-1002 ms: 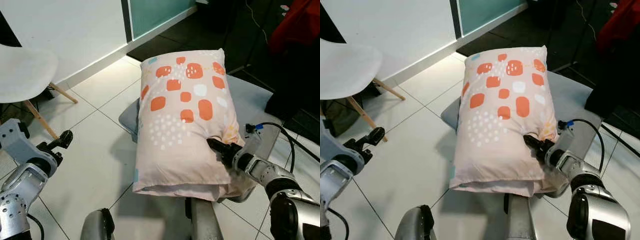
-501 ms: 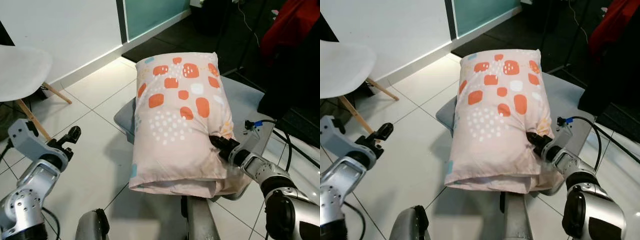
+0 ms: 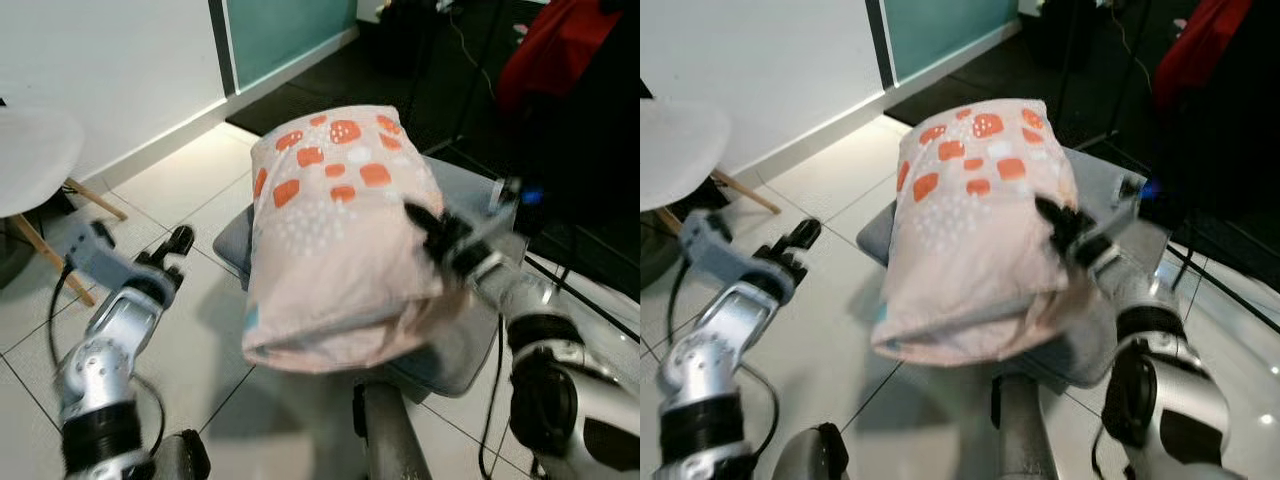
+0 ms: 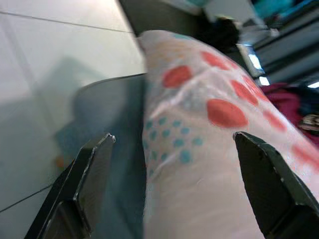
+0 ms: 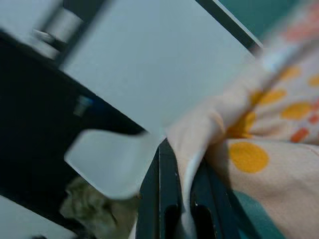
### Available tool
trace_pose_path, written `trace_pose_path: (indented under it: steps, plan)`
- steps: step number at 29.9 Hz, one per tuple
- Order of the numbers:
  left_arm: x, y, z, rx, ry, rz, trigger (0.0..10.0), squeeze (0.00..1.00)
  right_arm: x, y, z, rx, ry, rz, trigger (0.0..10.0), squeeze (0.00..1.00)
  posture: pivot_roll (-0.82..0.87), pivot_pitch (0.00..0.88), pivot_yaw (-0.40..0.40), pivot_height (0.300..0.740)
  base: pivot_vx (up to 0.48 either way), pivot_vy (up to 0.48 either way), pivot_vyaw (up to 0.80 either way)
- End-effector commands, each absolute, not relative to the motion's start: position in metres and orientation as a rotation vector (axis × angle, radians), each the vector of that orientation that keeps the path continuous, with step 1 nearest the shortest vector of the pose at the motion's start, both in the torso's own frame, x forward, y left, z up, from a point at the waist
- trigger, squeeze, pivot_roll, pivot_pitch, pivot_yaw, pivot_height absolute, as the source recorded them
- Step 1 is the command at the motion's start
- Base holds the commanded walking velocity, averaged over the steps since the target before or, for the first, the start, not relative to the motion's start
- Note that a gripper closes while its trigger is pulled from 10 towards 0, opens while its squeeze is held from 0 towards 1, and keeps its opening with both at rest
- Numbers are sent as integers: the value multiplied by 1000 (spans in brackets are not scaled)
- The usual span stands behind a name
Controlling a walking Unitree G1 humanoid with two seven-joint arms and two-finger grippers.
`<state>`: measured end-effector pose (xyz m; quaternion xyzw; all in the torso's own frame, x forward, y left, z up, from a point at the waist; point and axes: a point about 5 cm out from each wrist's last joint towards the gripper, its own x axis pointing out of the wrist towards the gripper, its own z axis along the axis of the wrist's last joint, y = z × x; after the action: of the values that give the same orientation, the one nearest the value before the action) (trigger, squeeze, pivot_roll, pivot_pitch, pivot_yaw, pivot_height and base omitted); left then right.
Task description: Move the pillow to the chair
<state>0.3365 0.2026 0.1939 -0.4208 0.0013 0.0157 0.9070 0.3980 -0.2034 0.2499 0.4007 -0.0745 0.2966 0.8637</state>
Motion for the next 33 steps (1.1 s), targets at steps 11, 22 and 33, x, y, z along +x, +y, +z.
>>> trace_pose_path:
  steps: [11,22,33]
  plan:
    - [346,193,191,-901,-8,13,10000,0,391,-228,310,784,-388,646,0,0,-212,0,11,450,0,0,0]
    - [351,190,194,-905,-41,-4,10000,0,392,-209,244,656,-148,507,0,0,-174,0,4,450,0,0,0]
    - [341,187,179,-850,1,1,10000,0,386,-190,216,702,-115,501,0,0,-119,0,17,464,0,0,-76]
